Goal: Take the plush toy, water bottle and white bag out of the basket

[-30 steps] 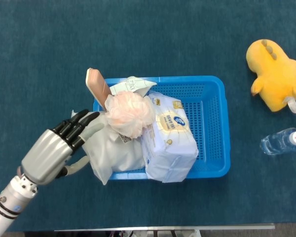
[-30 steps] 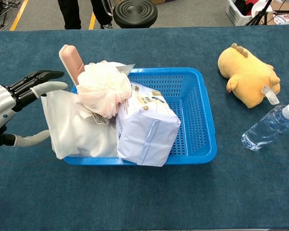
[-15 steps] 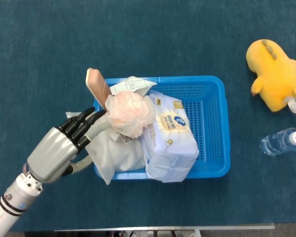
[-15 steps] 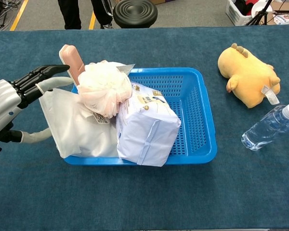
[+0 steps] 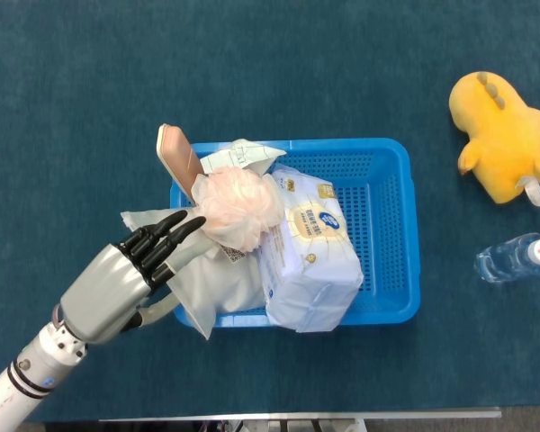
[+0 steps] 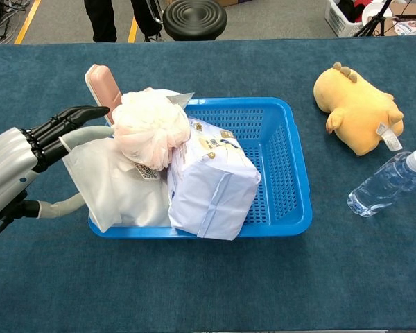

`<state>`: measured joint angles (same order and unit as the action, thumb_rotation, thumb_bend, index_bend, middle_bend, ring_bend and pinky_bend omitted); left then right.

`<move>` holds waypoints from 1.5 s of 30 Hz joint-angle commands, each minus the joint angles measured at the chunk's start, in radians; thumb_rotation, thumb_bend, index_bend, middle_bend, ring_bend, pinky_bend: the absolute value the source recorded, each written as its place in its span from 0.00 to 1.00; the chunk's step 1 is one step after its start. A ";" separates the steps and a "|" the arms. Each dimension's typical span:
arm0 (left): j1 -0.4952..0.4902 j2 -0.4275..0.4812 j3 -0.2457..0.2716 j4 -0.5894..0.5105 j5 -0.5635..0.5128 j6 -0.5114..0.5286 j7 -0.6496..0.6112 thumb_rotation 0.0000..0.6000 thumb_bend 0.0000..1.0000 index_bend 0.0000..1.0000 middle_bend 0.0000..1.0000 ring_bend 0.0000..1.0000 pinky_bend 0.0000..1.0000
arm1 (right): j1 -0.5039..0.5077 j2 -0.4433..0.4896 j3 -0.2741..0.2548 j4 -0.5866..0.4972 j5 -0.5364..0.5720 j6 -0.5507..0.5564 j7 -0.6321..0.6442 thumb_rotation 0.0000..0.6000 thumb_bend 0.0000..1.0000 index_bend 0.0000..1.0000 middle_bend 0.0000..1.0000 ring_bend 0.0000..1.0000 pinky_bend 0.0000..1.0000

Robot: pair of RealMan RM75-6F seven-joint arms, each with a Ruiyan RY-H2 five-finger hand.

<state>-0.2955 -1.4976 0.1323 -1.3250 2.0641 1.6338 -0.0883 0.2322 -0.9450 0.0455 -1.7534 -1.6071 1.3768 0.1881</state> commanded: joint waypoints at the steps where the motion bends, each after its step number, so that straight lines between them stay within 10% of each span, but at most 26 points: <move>1: -0.005 -0.047 -0.005 0.064 0.020 0.051 -0.039 1.00 0.25 0.12 0.03 0.04 0.31 | 0.000 -0.002 -0.001 0.002 0.000 -0.001 0.003 1.00 0.00 0.13 0.25 0.20 0.53; 13: -0.024 -0.159 -0.027 0.238 0.004 0.151 -0.149 1.00 0.24 0.26 0.12 0.08 0.33 | 0.000 -0.007 -0.003 0.015 0.004 -0.008 0.017 1.00 0.00 0.13 0.26 0.20 0.53; 45: -0.087 -0.192 -0.016 0.226 -0.030 0.141 -0.155 1.00 0.24 0.49 0.13 0.09 0.35 | 0.001 -0.024 -0.009 0.045 0.009 -0.017 0.054 1.00 0.00 0.13 0.26 0.20 0.53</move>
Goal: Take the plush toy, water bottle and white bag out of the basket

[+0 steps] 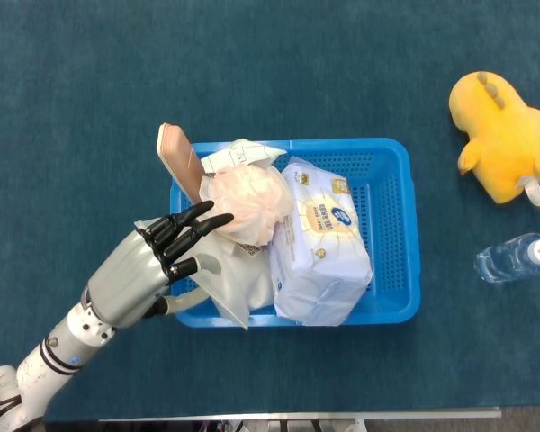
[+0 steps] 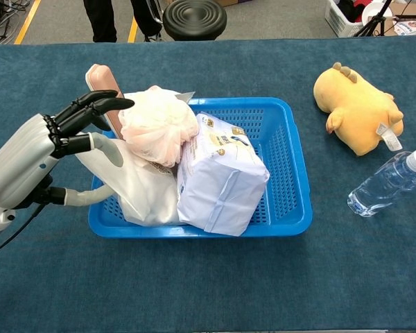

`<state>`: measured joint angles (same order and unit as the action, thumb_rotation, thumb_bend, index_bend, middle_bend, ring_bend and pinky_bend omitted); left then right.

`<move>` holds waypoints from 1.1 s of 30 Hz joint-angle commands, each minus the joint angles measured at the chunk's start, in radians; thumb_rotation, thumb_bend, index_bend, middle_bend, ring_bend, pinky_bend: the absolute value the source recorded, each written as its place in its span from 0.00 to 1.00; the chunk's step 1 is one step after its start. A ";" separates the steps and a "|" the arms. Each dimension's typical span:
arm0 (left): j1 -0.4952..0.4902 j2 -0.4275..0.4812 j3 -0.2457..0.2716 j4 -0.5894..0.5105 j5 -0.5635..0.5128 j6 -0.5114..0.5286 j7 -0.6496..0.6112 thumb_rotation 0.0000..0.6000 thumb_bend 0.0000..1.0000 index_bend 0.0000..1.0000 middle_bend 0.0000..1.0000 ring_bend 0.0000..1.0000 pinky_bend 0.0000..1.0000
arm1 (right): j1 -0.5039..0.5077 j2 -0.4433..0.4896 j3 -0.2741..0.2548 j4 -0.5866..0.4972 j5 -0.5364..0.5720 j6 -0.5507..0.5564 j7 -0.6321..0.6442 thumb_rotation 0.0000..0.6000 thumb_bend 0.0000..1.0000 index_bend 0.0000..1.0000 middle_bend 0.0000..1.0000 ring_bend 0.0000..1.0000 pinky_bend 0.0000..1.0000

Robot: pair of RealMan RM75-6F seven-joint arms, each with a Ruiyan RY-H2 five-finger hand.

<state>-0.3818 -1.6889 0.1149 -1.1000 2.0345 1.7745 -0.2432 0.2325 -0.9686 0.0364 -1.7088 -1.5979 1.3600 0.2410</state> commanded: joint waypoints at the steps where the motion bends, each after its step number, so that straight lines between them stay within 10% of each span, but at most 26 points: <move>1: -0.001 -0.002 0.002 0.001 -0.001 0.000 -0.001 1.00 0.25 0.49 0.13 0.09 0.35 | 0.001 -0.001 0.000 0.002 0.000 -0.001 0.002 1.00 0.00 0.13 0.26 0.20 0.53; 9: -0.001 -0.004 0.004 -0.001 -0.017 0.005 -0.012 1.00 0.45 0.50 0.13 0.09 0.35 | 0.003 -0.004 -0.001 0.005 0.002 -0.008 0.004 1.00 0.00 0.13 0.26 0.20 0.53; 33: 0.006 0.001 -0.003 -0.050 -0.040 0.035 -0.012 1.00 0.48 0.81 0.16 0.12 0.39 | 0.001 -0.010 -0.002 0.018 0.006 -0.006 0.018 1.00 0.00 0.13 0.26 0.20 0.53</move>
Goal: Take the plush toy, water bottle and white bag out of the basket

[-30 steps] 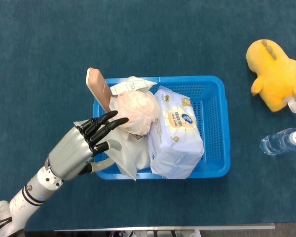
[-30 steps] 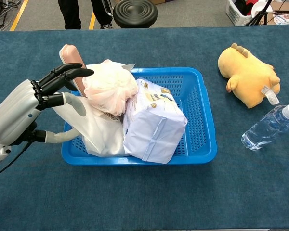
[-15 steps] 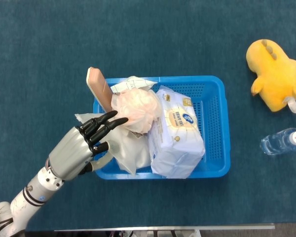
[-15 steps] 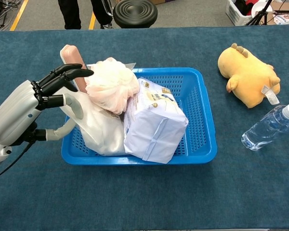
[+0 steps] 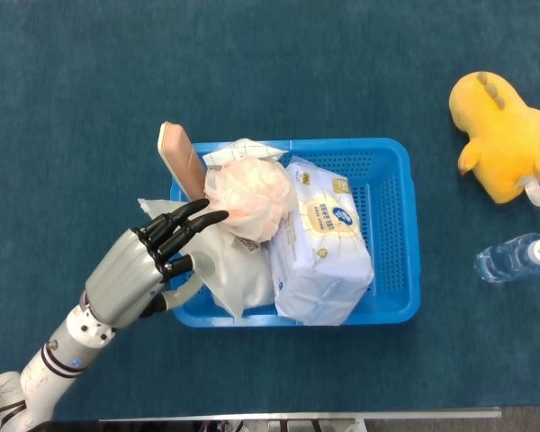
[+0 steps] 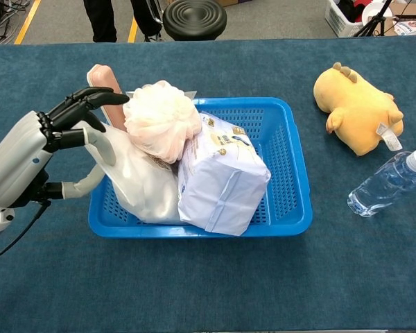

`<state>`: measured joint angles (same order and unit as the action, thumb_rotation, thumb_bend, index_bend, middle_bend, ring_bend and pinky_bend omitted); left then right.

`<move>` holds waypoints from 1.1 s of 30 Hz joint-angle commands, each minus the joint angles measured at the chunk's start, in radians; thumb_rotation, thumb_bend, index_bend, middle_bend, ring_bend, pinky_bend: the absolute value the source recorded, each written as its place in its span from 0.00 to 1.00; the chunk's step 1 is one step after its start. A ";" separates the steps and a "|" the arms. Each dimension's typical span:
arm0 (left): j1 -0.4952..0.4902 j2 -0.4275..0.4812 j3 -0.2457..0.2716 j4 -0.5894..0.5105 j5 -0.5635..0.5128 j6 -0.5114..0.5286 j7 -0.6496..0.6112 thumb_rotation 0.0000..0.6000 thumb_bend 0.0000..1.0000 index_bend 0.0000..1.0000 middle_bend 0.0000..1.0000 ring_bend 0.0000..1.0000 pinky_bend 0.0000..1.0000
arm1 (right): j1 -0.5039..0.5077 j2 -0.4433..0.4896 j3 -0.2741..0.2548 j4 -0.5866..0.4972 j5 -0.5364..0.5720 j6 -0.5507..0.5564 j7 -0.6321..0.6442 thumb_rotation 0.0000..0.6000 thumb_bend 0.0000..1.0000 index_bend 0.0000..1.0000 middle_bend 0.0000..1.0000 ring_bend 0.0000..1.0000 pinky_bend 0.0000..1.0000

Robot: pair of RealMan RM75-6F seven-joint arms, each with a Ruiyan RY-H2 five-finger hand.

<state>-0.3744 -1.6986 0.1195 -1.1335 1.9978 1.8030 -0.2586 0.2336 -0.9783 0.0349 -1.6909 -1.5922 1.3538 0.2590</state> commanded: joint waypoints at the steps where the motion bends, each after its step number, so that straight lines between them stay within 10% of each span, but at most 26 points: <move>1: -0.003 0.021 -0.013 -0.031 -0.007 0.008 0.006 1.00 0.48 0.81 0.16 0.12 0.39 | 0.000 0.000 0.000 0.000 0.000 0.000 0.000 1.00 0.00 0.13 0.26 0.20 0.53; 33: 0.069 0.396 -0.173 -0.203 -0.116 0.109 0.237 1.00 0.48 0.84 0.17 0.12 0.40 | 0.001 0.007 0.004 -0.013 -0.004 0.005 -0.004 1.00 0.00 0.13 0.26 0.20 0.53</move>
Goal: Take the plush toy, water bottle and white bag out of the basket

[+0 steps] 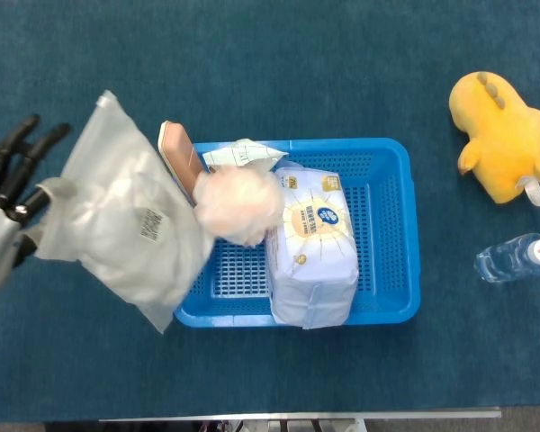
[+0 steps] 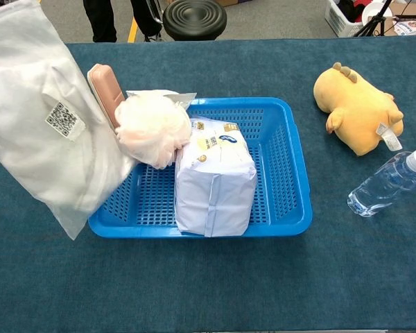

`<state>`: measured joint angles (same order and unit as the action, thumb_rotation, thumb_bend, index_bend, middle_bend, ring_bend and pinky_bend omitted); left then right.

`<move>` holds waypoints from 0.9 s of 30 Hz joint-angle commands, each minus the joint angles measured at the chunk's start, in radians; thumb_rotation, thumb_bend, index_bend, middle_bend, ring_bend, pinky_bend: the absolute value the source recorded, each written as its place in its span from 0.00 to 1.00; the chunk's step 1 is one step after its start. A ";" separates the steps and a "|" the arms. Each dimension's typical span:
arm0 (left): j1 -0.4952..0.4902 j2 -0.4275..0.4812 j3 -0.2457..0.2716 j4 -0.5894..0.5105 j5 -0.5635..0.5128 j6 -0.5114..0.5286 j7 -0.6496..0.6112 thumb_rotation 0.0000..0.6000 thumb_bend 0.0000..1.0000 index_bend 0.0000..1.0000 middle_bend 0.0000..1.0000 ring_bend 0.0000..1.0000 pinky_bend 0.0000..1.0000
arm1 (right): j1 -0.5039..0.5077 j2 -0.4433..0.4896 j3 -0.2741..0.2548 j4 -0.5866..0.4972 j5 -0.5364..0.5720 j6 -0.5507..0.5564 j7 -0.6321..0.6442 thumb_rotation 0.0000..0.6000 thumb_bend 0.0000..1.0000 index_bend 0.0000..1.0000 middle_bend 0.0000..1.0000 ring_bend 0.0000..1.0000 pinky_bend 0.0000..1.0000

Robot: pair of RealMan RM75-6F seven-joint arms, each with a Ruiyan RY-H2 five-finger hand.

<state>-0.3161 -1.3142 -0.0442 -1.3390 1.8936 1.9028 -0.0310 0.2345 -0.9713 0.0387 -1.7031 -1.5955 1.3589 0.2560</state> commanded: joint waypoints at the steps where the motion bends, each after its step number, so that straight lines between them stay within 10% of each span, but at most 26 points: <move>1: 0.017 0.016 -0.013 0.006 -0.019 0.012 0.015 1.00 0.48 0.84 0.17 0.12 0.40 | 0.001 0.000 0.001 -0.002 0.000 0.000 -0.001 1.00 0.00 0.13 0.26 0.20 0.53; 18: 0.112 -0.031 0.040 0.147 -0.201 -0.186 0.094 1.00 0.48 0.83 0.21 0.12 0.40 | 0.007 -0.010 -0.002 0.003 0.008 -0.020 0.000 1.00 0.00 0.13 0.26 0.20 0.53; 27: 0.131 -0.019 0.040 0.129 -0.276 -0.279 0.117 1.00 0.48 0.51 0.20 0.12 0.39 | 0.013 -0.012 -0.001 0.000 0.010 -0.028 -0.004 1.00 0.00 0.13 0.26 0.20 0.53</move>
<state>-0.1874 -1.3343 -0.0015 -1.2080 1.6220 1.6270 0.0824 0.2471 -0.9835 0.0377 -1.7031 -1.5853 1.3308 0.2518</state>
